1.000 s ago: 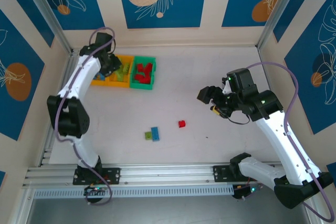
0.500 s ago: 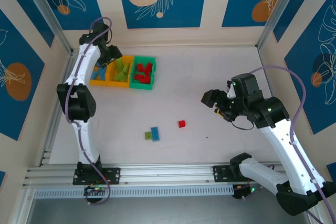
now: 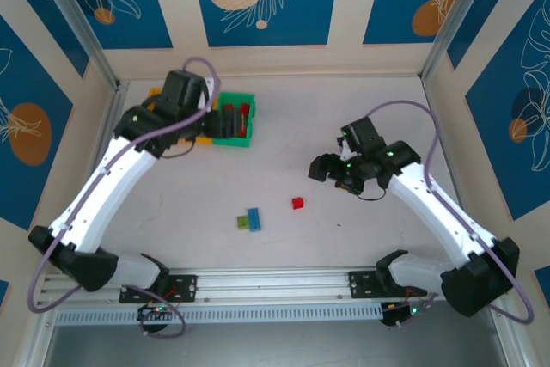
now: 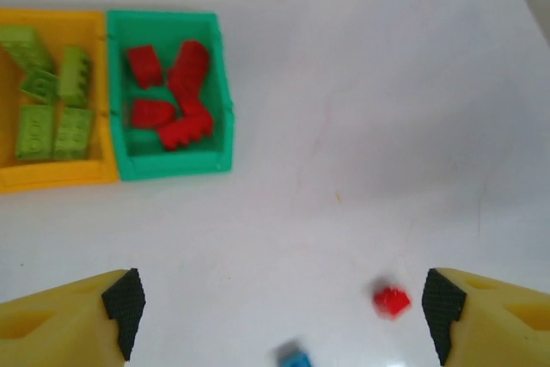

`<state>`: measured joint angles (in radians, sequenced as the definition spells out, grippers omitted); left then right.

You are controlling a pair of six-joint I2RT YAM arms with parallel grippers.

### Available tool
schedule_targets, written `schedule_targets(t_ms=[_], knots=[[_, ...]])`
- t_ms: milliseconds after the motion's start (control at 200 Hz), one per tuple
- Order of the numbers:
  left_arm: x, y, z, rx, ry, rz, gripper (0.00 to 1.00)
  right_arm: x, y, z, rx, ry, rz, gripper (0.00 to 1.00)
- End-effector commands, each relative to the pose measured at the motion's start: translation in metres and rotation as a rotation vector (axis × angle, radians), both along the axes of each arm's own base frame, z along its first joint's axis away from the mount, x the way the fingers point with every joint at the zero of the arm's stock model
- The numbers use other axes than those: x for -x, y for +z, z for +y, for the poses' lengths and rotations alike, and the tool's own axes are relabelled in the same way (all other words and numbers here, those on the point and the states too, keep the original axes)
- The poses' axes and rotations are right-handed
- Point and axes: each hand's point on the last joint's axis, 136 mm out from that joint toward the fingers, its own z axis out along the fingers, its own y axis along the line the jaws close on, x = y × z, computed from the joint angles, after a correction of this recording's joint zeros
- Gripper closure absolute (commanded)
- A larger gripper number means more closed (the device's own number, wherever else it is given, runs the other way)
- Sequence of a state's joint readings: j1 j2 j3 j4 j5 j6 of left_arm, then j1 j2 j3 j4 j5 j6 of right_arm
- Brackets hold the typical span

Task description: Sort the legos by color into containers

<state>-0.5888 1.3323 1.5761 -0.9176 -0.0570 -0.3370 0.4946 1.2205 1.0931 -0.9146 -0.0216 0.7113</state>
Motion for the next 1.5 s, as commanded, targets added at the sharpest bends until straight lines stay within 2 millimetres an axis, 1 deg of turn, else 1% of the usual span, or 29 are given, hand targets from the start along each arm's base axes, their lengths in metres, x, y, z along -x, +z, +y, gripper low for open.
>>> schedule_targets(t_ms=[0,65,105,135,245,295,365,380,460,535,590,630,685,780,860,930,985,1020,1050,1075,1125,1190,1240,1330,1435,1465,1480,1490,1495], knots=[[0.028,-0.009,-0.017,-0.021,-0.176,-0.066,0.05,-0.006,-0.026,0.019,0.042,0.127,-0.009,0.2],[0.05,-0.015,-0.037,0.045,-0.328,-0.088,0.0,-0.006,-0.045,0.029,0.065,0.163,0.033,0.2],[0.061,-0.018,-0.043,0.066,-0.388,-0.102,0.0,-0.007,-0.056,0.037,0.077,0.192,0.047,0.2],[0.065,-0.02,-0.044,0.068,-0.41,-0.109,0.0,-0.007,-0.064,0.042,0.092,0.212,0.059,0.2],[0.069,-0.03,-0.037,0.039,-0.415,-0.12,0.0,-0.008,-0.09,0.056,0.153,0.292,0.088,0.2],[0.069,-0.032,-0.035,0.032,-0.41,-0.122,0.0,-0.007,-0.104,0.056,0.211,0.315,0.105,0.2],[0.072,-0.031,-0.038,0.049,-0.43,-0.129,0.0,-0.007,-0.122,0.051,0.314,0.335,0.117,0.22],[0.073,-0.03,-0.039,0.054,-0.434,-0.13,0.0,-0.007,-0.125,0.049,0.334,0.338,0.119,0.23],[0.072,-0.032,-0.038,0.06,-0.424,-0.133,0.0,-0.004,-0.137,0.052,0.367,0.381,0.132,0.35],[0.07,-0.035,-0.035,0.046,-0.408,-0.131,0.0,-0.003,-0.141,0.055,0.385,0.398,0.131,0.5],[0.069,-0.037,-0.033,0.042,-0.396,-0.131,0.0,-0.004,-0.139,0.056,0.388,0.401,0.118,0.61],[0.07,-0.036,-0.034,0.049,-0.393,-0.134,0.0,-0.005,-0.135,0.057,0.385,0.397,0.107,0.66],[0.07,-0.033,-0.035,0.074,-0.388,-0.14,0.0,-0.007,-0.127,0.06,0.374,0.396,0.088,0.69],[0.071,-0.019,-0.036,0.132,-0.375,-0.18,0.0,-0.013,-0.109,0.062,0.375,0.399,0.042,0.73],[0.067,-0.01,-0.03,0.15,-0.32,-0.217,0.0,-0.023,-0.083,0.065,0.362,0.396,-0.025,0.74],[0.063,-0.005,-0.02,0.147,-0.261,-0.242,0.0,-0.034,-0.057,0.073,0.324,0.391,-0.102,0.74],[0.061,-0.003,-0.013,0.134,-0.227,-0.256,0.0,-0.042,-0.042,0.08,0.291,0.385,-0.149,0.73],[0.06,-0.003,-0.008,0.122,-0.199,-0.259,0.0,-0.049,-0.036,0.08,0.279,0.367,-0.158,0.7],[0.059,-0.004,-0.003,0.112,-0.173,-0.259,0.0,-0.055,-0.032,0.08,0.28,0.34,-0.152,0.64],[0.058,-0.005,0.0,0.106,-0.156,-0.258,0.0,-0.059,-0.03,0.075,0.288,0.306,-0.142,0.58],[0.057,-0.006,0.004,0.104,-0.13,-0.252,0.0,-0.069,-0.029,0.064,0.303,0.234,-0.121,0.41],[0.058,-0.008,0.004,0.125,-0.112,-0.237,0.0,-0.085,-0.03,0.037,0.324,0.102,-0.096,0.3],[0.059,-0.01,0.003,0.15,-0.102,-0.223,0.0,-0.098,-0.03,0.02,0.295,0.015,-0.071,0.26],[0.058,-0.014,0.0,0.201,-0.076,-0.201,0.0,-0.124,-0.025,-0.002,0.203,-0.106,-0.036,0.24],[0.055,-0.018,-0.004,0.235,-0.058,-0.185,0.0,-0.164,-0.014,-0.025,0.163,-0.198,-0.067,0.22],[0.054,-0.018,-0.004,0.237,-0.052,-0.184,0.0,-0.175,-0.014,-0.03,0.169,-0.221,-0.074,0.21],[0.053,-0.018,-0.004,0.237,-0.051,-0.183,0.0,-0.181,-0.014,-0.036,0.173,-0.241,-0.072,0.2],[0.053,-0.019,-0.005,0.236,-0.051,-0.182,0.0,-0.185,-0.013,-0.036,0.172,-0.244,-0.074,0.2],[0.052,-0.019,-0.005,0.236,-0.05,-0.181,0.0,-0.188,-0.013,-0.04,0.173,-0.255,-0.074,0.2]])
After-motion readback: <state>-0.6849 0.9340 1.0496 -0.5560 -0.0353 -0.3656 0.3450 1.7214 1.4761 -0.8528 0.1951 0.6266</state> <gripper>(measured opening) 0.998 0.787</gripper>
